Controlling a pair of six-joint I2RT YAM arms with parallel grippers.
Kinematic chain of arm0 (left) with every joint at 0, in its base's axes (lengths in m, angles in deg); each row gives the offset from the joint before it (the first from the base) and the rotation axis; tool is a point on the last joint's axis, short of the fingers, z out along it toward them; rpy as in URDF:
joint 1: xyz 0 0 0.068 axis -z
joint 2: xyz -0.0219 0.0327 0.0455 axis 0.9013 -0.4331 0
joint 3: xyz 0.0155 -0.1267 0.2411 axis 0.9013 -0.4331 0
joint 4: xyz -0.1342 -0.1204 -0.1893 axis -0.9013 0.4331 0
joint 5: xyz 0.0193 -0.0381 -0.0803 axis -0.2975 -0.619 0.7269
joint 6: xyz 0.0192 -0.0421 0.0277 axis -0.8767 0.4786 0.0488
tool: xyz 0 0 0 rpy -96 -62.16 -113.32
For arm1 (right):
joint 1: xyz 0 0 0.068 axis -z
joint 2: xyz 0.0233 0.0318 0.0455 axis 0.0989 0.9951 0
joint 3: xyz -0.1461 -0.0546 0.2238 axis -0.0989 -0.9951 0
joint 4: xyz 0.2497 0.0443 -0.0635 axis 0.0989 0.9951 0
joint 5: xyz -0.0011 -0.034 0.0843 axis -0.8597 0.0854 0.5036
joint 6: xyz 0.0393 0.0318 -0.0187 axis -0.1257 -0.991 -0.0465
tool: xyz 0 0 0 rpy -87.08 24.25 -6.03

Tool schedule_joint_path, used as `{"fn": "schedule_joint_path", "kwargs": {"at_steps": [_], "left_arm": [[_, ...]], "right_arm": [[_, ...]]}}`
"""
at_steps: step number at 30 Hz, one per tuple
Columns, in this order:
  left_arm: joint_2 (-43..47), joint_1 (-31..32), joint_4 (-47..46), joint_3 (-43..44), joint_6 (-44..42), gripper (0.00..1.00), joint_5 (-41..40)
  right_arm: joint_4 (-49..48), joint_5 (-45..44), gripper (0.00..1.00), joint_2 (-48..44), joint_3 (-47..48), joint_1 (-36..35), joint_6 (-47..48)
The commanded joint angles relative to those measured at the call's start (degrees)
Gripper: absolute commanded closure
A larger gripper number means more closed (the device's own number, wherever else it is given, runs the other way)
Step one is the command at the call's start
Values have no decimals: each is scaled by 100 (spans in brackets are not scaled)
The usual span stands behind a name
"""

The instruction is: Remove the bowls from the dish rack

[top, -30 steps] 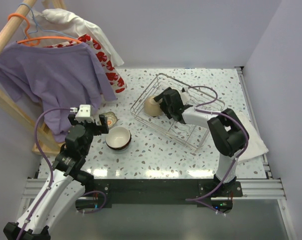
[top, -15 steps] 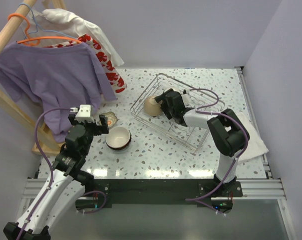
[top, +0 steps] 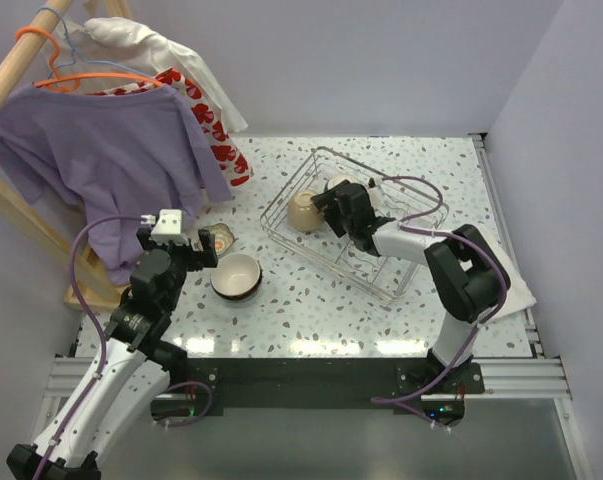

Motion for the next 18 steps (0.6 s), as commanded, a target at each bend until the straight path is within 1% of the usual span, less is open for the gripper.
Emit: {"fn": "schedule_joint_path", "kwargs": {"at_steps": [1,3,7,10,12,13,18], "left_arm": [[-36,4,-281,-12,-93,0,46],[-45,4,-272,-21,-93,0,46],[-54,4,-272,-12,-93,0,55],[-63,4,-263,-12,-102,0,55],[-63,4,-263,-12,-102,0,63],[-63,4,-263,-12,-110,0,90],[-89,4,-281,-21,-137,0,160]], "right_arm": [[-353,-27,39,-445,-27,-21,14],[-440,0,43,-454,-80,-21,40],[-669,96,59,-498,-159,-21,102],[-775,158,64,-524,-168,-21,224],[-757,211,69,-595,-124,-21,409],[-714,219,74,-621,-98,-21,488],[-389,255,87,-928,34,-21,1033]]}}
